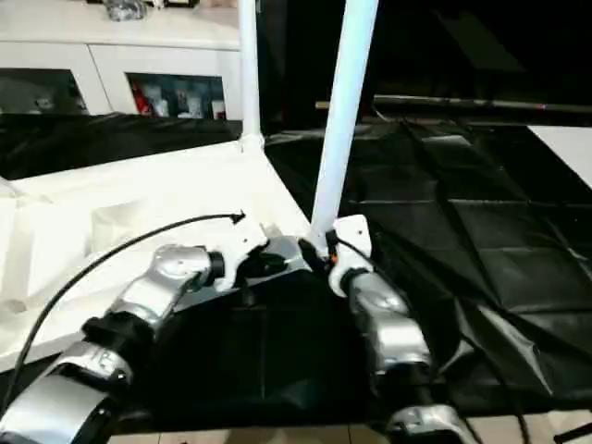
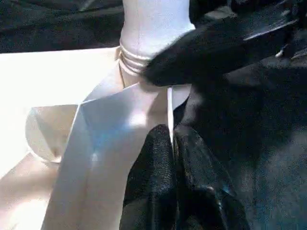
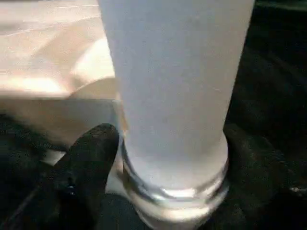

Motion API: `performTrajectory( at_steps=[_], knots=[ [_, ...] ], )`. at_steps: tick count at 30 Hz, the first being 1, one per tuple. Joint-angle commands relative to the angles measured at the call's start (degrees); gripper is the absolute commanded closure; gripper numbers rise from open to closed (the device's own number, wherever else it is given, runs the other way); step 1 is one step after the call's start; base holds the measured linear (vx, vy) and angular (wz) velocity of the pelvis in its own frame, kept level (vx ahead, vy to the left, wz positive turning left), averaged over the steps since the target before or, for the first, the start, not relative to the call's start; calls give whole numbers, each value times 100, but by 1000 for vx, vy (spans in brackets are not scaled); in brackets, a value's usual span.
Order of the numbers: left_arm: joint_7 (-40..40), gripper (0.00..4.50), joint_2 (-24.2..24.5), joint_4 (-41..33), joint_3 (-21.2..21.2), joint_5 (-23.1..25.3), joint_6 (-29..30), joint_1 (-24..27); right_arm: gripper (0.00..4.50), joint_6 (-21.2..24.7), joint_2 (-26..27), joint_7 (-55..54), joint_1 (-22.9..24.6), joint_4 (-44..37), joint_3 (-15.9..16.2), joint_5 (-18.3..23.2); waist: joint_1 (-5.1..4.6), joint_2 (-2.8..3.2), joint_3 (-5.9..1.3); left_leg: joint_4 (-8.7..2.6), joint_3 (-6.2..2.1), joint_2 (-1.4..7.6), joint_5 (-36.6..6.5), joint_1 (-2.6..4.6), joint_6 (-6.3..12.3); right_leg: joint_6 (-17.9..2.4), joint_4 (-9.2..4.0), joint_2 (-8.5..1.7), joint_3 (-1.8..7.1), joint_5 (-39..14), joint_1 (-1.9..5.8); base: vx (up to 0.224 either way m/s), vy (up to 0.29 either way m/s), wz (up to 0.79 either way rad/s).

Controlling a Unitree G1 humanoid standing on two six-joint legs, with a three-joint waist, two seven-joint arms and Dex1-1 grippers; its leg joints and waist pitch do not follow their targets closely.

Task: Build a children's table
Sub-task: Rotate leg to tighten

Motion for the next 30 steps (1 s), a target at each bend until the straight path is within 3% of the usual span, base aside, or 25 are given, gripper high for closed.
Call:
performTrajectory(
  at_steps=[1, 3, 6, 9, 11, 12, 13, 15, 20, 26, 30],
  knots=[
    [-544, 450, 74, 96, -84, -192, -108, 225, 79, 73, -157, 889, -54, -474, 525, 181, 43, -122, -221, -386, -166, 331, -1709, -7, 338, -879, -441, -389, 262, -2289, 140, 0, 0, 0],
    [-880, 450, 307, 42, -15, -280, -157, 263, 79, 110, -463, 1331, -28, -574, 503, 216, 61, -120, -225, -357, -151, 336, -1680, 10, 330, -936, -421, -394, 287, -2251, 119, 0, 0, 0],
    [-1480, 450, 612, -161, 37, -480, -16, 334, 79, 257, -766, 1889, 14, -723, 492, 339, 84, -141, -244, -346, -141, 342, -1376, -16, 364, -1095, -332, -371, 275, -1753, 158, 0, 0, 0],
    [-1889, 450, 821, -399, 43, -664, 191, 403, 79, 338, -919, 2166, 27, -798, 574, 383, 117, -126, -277, -308, -126, 348, -968, -40, 455, -1311, -224, -359, 270, -1084, 193, 0, 0, 0],
    [-1971, 450, 861, -458, 45, -712, 242, 420, 79, 356, -948, 2210, 25, -807, 605, 386, 128, -116, -280, -273, -101, 349, -756, -33, 536, -1479, -162, -329, 263, -592, 171, 0, 0, 0],
    [-2134, 450, 922, -547, 37, -805, 330, 457, 79, 371, -973, 2243, 18, -788, 644, 391, 135, -136, -281, -265, -96, 349, -748, -30, 546, -1506, -154, -330, 262, -555, 170, 0, 0, 0],
    [-2182, 450, 933, -565, 47, -820, 330, 471, 79, 303, -998, 2245, 9, -731, 719, 312, 139, -123, -273, -266, -103, 349, -744, -53, 543, -1525, -142, -339, 259, -569, 180, 0, 0, 0],
    [-2157, 450, 919, -546, 57, -805, 305, 466, 79, 280, -975, 2215, -1, -690, 726, 292, 132, -120, -259, -275, -102, 351, -902, -33, 488, -1492, -174, -341, 259, -799, 167, 0, 0, 0],
    [-2101, 450, 903, -615, 49, -825, 365, 482, 141, 370, -928, 2238, -9, -704, 670, 328, 116, -162, -239, -299, -120, 351, -1209, -20, 295, -1264, -243, -363, 277, -1496, 158, 0, 0, 0],
    [-2127, 450, 923, -717, 54, -836, 449, 532, 175, 370, -951, 2250, -9, -694, 694, 356, 109, -157, -257, -273, -111, 339, -933, -28, 389, -1361, -187, -342, 278, -990, 175, 0, 0, 0],
    [-1918, 450, 893, -621, 62, -736, 415, 507, 182, 420, -872, 2087, 31, -686, 636, 386, 112, -141, -259, -268, -111, 340, -905, -23, 414, -1400, -184, -342, 275, -956, 181, 0, 0, 0]
  ],
)
